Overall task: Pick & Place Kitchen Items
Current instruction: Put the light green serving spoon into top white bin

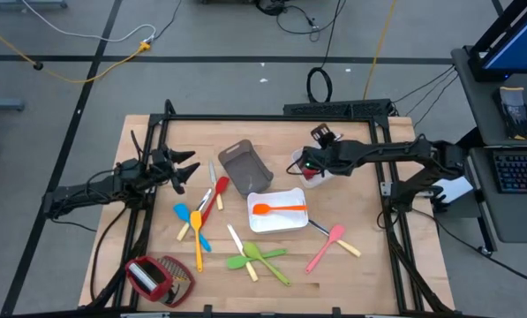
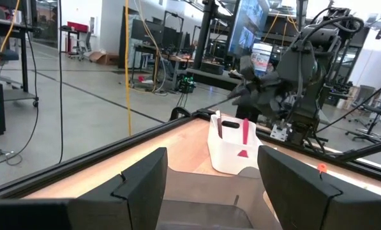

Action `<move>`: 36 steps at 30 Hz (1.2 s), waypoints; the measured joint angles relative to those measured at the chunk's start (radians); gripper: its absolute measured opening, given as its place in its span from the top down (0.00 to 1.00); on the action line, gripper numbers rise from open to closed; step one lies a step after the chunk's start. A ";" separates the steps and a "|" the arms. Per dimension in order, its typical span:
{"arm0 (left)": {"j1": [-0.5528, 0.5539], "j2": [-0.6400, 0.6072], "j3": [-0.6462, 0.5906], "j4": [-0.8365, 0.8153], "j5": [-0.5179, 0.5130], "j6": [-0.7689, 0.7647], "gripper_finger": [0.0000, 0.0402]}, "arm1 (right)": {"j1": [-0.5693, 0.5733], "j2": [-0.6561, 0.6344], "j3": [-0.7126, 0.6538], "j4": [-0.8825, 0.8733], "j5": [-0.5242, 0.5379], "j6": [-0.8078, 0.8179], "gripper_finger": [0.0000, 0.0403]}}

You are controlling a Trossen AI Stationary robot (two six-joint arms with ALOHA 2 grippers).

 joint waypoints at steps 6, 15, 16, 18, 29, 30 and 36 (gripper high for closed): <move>0.000 0.000 0.000 0.008 0.000 -0.023 0.38 | 0.000 -0.107 0.000 -0.027 -0.157 0.289 0.79; 0.000 0.000 0.000 0.194 0.000 -0.136 0.38 | -0.016 -0.326 0.000 -0.033 -0.454 0.793 0.86; 0.000 0.000 0.000 0.203 0.000 -0.136 0.38 | -0.016 -0.343 0.000 -0.032 -0.461 0.824 0.86; 0.000 0.000 0.000 0.220 -0.004 -0.132 0.38 | -0.016 -0.378 0.000 -0.025 -0.485 0.870 0.87; 0.000 0.000 0.001 0.240 0.001 -0.219 0.38 | -0.015 -0.455 0.000 0.057 -0.537 0.921 0.89; -0.001 0.000 0.001 0.240 0.001 -0.218 0.38 | -0.015 -0.455 0.000 0.064 -0.537 0.921 0.89; -0.001 0.000 0.001 0.233 0.002 -0.211 0.38 | -0.015 -0.455 0.000 0.080 -0.547 0.916 0.90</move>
